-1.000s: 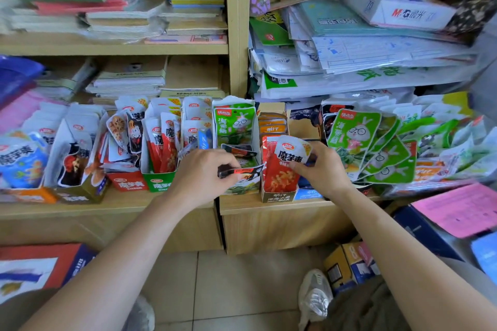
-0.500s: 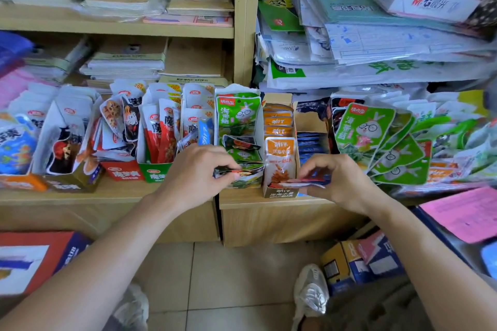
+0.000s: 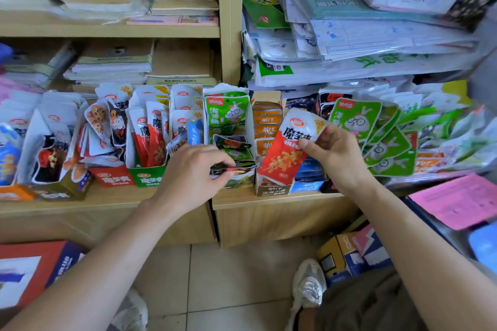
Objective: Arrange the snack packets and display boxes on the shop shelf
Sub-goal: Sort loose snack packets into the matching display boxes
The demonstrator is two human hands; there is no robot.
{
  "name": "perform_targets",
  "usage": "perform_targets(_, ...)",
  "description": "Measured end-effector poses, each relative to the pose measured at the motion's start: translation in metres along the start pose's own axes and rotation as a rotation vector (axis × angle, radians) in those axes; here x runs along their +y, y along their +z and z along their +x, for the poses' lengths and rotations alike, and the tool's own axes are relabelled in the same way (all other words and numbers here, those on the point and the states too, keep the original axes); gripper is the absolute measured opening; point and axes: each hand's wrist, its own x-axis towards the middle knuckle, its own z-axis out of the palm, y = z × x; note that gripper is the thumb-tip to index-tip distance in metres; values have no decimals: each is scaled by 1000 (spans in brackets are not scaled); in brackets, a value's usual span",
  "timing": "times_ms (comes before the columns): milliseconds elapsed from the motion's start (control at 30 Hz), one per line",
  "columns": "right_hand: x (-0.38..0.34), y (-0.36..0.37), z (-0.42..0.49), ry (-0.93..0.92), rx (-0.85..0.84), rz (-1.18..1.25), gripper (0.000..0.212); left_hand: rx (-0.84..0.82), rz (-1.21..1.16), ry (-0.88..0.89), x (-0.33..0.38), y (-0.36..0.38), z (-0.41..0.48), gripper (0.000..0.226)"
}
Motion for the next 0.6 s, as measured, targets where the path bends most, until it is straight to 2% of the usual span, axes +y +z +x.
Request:
perform_targets(100, -9, -2, 0, 21, 45, 128, 26, -21, -28, -44, 4, -3, -1, 27)
perform_targets(200, -14, -2, -1, 52, 7, 201, 30, -14, -153, -110, 14, -6, -3, 40)
perform_targets(333, -20, 9, -7, 98, -89, 257, 35, -8, -484, -231, 34, -11, -7, 28)
perform_targets(400, -23, 19, -14, 107, -146, 270, 39, -22, -632, -284, 46, -15, -11, 30)
perform_targets(467, -26, 31, -20, 108, -202, 298, 41, -20, -728, -315, 56, -19, -18, 34)
perform_targets(600, -34, 57, -30, 91, -273, 352, 39, -10, -870, -435, 59, -28, -35, 22)
